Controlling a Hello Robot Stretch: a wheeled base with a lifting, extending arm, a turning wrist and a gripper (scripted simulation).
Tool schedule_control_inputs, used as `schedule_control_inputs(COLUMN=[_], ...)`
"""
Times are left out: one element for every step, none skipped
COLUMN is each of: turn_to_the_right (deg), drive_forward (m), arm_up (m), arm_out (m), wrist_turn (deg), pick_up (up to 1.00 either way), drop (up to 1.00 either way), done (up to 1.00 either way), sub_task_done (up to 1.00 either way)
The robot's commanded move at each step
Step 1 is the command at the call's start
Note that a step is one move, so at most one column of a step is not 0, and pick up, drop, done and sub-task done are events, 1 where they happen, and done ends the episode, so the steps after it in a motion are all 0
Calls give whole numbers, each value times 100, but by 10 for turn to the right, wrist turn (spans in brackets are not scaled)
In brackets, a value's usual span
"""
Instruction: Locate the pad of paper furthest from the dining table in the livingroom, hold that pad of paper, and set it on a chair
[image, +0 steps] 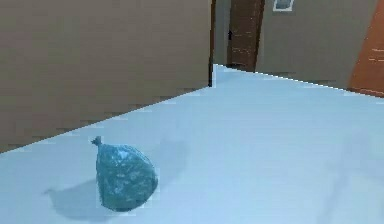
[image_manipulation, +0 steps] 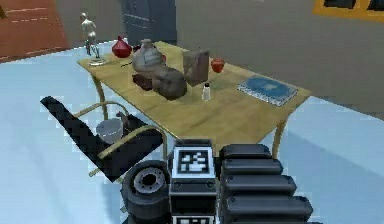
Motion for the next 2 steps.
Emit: schedule_control_inputs(turn_to_the_right=[420,0], drive_forward=[0,50], arm_up=[0,0], arm_out=[0,0], wrist_turn=[0,0], pick_up=[0,0], drop=[0,0], done=[0,0], sub_task_done=[0,0])
